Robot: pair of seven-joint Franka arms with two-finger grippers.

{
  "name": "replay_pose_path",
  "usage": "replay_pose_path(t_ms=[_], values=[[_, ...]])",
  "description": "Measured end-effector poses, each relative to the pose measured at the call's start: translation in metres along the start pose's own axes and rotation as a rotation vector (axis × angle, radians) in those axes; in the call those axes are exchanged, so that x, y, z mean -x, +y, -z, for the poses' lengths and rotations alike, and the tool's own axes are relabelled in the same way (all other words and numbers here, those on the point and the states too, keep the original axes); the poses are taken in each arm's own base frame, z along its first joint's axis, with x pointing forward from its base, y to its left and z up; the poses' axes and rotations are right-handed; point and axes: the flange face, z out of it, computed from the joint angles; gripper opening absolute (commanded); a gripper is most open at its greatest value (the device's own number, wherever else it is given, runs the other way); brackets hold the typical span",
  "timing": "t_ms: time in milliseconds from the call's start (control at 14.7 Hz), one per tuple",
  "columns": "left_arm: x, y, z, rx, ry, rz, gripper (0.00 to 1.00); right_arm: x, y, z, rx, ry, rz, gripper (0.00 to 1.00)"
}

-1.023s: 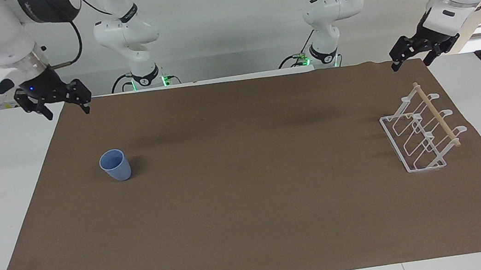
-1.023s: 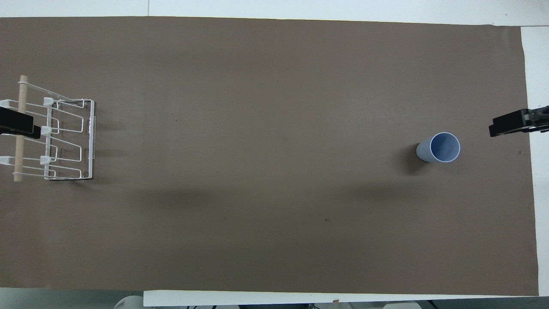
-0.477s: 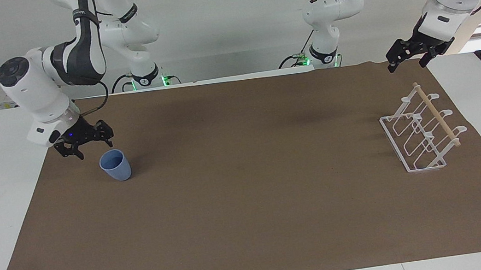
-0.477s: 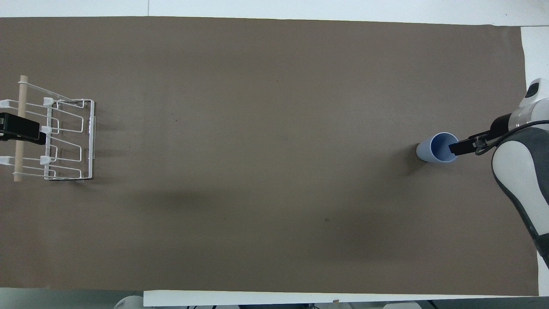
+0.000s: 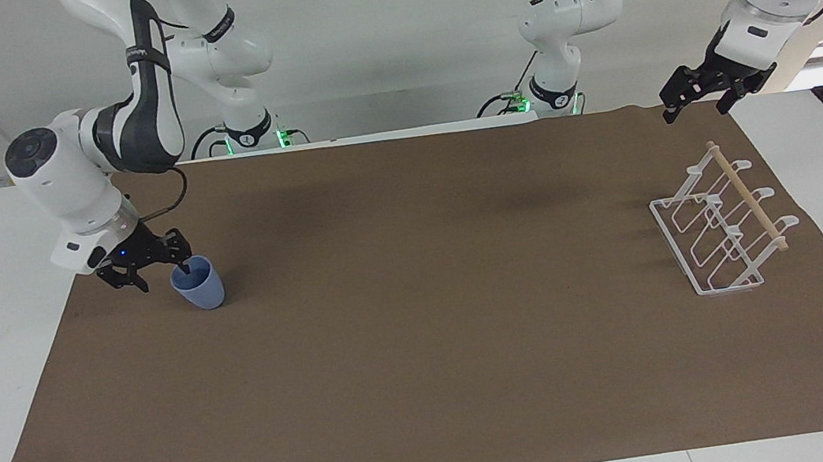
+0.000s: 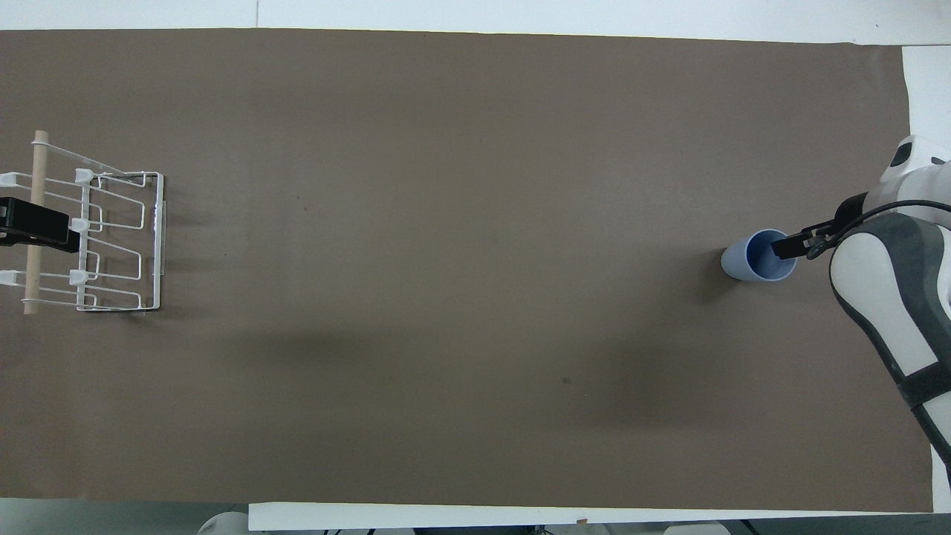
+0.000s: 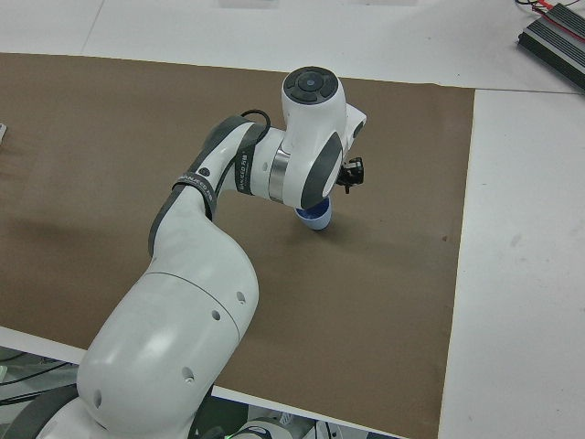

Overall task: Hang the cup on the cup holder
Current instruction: 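Lower the right gripper onto the cup rim and close it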

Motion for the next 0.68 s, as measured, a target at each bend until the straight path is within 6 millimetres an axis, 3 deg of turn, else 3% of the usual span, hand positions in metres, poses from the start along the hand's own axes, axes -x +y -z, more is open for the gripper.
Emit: replay_pose_path(t_ms=[68,409,614,682], values=[[0.0,0.0,0.0,0.0,0.0,0.0,1.0,0.0,0.0,-0.006,-0.002,-0.005,0.0,0.7],[0.0,0.0,-0.001,0.0,-0.002,0.0,1.0,-0.001,-0.007,-0.032,-0.005,-0.016,0.012,0.32],[0.0,-0.002,-0.001,0.0,-0.002,0.003,1.0,0.002,-0.008,-0.037,-0.007,-0.021,0.032,0.02],[0.0,-0.002,-0.001,0.001,-0.002,0.005,1.0,0.002,-0.008,-0.037,-0.008,-0.022,0.054,0.0]])
